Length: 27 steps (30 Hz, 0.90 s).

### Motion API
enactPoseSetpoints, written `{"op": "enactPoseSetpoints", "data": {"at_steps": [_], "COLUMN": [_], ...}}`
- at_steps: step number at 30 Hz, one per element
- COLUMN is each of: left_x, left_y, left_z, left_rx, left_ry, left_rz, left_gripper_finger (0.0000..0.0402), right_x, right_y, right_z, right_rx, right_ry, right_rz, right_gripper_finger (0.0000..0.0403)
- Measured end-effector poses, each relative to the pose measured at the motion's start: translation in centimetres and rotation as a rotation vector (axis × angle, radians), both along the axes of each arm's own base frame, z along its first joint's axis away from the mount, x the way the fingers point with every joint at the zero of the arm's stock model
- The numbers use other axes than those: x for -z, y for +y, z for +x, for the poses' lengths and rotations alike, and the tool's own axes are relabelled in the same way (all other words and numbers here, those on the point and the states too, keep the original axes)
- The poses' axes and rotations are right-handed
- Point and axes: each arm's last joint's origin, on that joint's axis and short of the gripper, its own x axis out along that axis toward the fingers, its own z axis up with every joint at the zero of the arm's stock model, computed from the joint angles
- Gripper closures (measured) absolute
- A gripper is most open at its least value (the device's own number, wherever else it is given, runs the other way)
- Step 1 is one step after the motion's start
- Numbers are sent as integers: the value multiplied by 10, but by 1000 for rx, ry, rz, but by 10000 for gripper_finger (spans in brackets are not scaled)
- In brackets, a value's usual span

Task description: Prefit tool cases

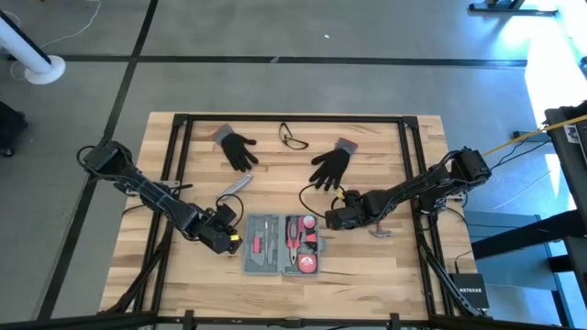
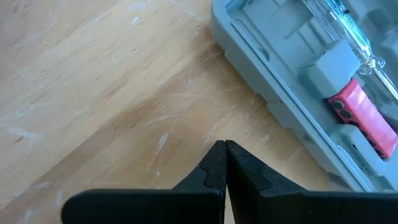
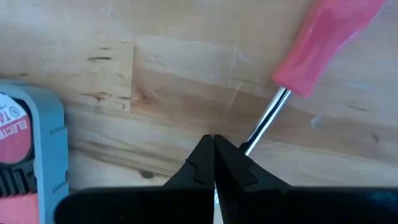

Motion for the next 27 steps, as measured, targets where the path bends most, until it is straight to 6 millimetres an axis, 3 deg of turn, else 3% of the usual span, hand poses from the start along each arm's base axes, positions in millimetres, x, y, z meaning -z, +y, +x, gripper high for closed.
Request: {"op": "enactPoseSetpoints", "data": {"at_steps": [11,17,21,27], "left_x": [-1,-2,-3,-3], "left_y": [-1,0,0,2], "left_z": [2,1,1,2], "left_rx": [-2,1,3,-21], "left_ry": [-19,-17,-24,-47], "left_rz": [-9,-3,-2,33], "left_gripper_finger": [402,401,401,401], "right_x": [-4,-36,-59,-64], "right_y": [1,2,9,28], "right_z": [4,26,49,87], "right_rx": [-3,-49,-105,-204], "right_ry": [-14,-151,-303,-324], "right_rz": [14,-114,-107,-138], "right_gripper_finger": [403,403,403,403]}}
